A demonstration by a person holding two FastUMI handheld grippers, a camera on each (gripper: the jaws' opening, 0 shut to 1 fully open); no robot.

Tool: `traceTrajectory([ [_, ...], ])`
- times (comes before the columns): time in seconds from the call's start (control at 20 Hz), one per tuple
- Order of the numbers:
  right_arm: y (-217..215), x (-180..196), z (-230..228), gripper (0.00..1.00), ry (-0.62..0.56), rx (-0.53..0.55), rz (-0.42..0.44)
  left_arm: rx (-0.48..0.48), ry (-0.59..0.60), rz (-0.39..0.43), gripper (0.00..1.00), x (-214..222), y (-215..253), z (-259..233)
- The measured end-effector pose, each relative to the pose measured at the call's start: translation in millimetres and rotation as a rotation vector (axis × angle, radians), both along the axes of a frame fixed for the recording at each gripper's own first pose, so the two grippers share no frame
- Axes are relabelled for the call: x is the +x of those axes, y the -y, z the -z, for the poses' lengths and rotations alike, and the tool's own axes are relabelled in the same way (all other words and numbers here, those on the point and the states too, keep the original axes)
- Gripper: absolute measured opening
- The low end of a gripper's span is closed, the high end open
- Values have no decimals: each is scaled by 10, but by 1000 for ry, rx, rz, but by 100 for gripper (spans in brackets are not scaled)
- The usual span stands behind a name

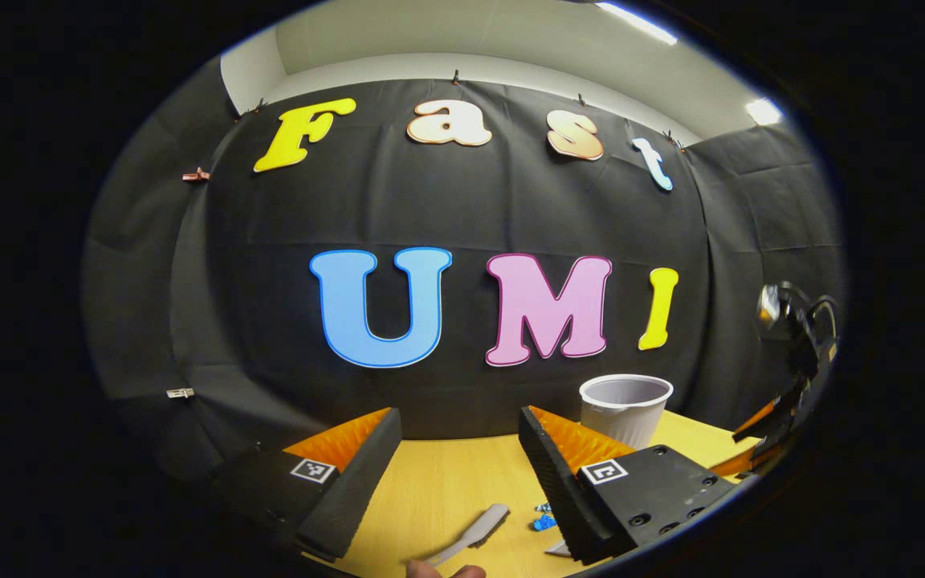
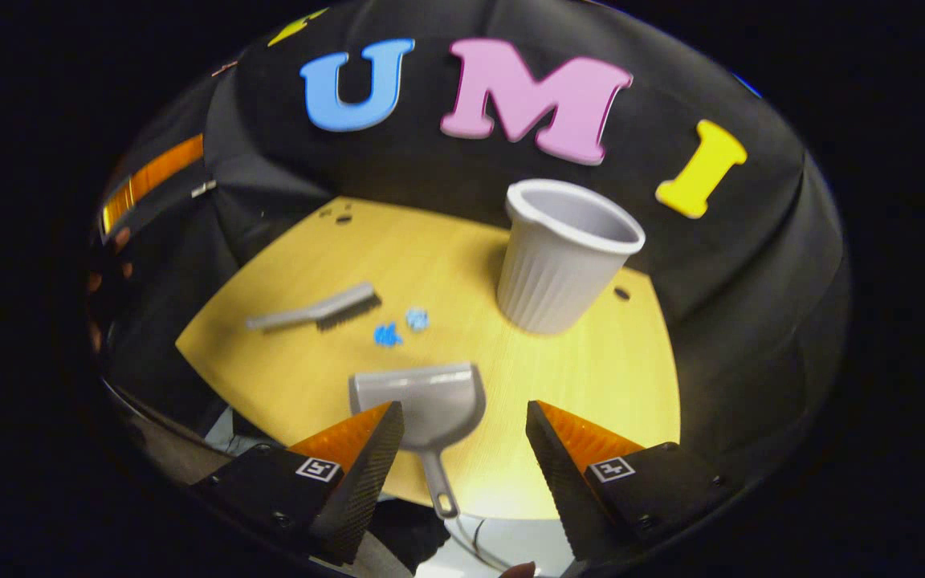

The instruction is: Pick up the small broom and dustpan from the desktop, sweep the trash into the dustpan with the broom, and then empty the trash into the garbage bin.

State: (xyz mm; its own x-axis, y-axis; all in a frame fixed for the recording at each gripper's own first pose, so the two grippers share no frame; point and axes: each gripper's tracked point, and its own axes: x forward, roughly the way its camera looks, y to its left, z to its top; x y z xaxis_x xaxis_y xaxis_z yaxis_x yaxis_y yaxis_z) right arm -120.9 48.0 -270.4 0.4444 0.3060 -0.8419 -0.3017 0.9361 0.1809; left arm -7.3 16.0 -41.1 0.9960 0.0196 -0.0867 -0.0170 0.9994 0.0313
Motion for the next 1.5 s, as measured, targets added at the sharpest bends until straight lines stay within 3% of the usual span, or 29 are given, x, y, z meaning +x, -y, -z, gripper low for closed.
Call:
traceTrajectory([
  [0.15, -117, -443, 520, 96, -174, -23, -81, 16, -13, 7, 95, 0, 3, 61],
  [0.3, -282, -624, 983, 95, -271, -51, -132, -1, -32, 6, 95, 2, -11, 153],
  [0.6, -497, -747, 1634, 96, -391, -102, -192, -3, -59, -2, 95, 61, -120, 252],
  [0.95, -660, -681, 1982, 92, -453, -120, -217, -7, -86, -24, 95, 132, -276, 358],
  [1.05, -651, -634, 2057, 86, -477, -119, -192, -8, -90, -24, 95, 153, -296, 372],
  [1.15, -700, -663, 2116, 69, -534, -77, -153, 1, -86, -22, 95, 169, -289, 381],
  [1.2, -694, -666, 2100, 53, -551, -66, -130, 6, -86, -22, 95, 181, -290, 377],
  [1.25, -684, -665, 2114, 43, -557, -74, -142, 8, -84, -19, 95, 196, -284, 379],
  [1.35, -691, -599, 2114, 34, -535, -75, -134, 4, -93, -8, 95, 225, -270, 421],
  [1.4, -703, -589, 2131, 42, -549, -59, -115, 3, -101, -8, 95, 235, -277, 451],
  [1.5, -680, -587, 2123, 36, -572, -39, -82, 4, -129, 7, 95, 273, -304, 547],
])
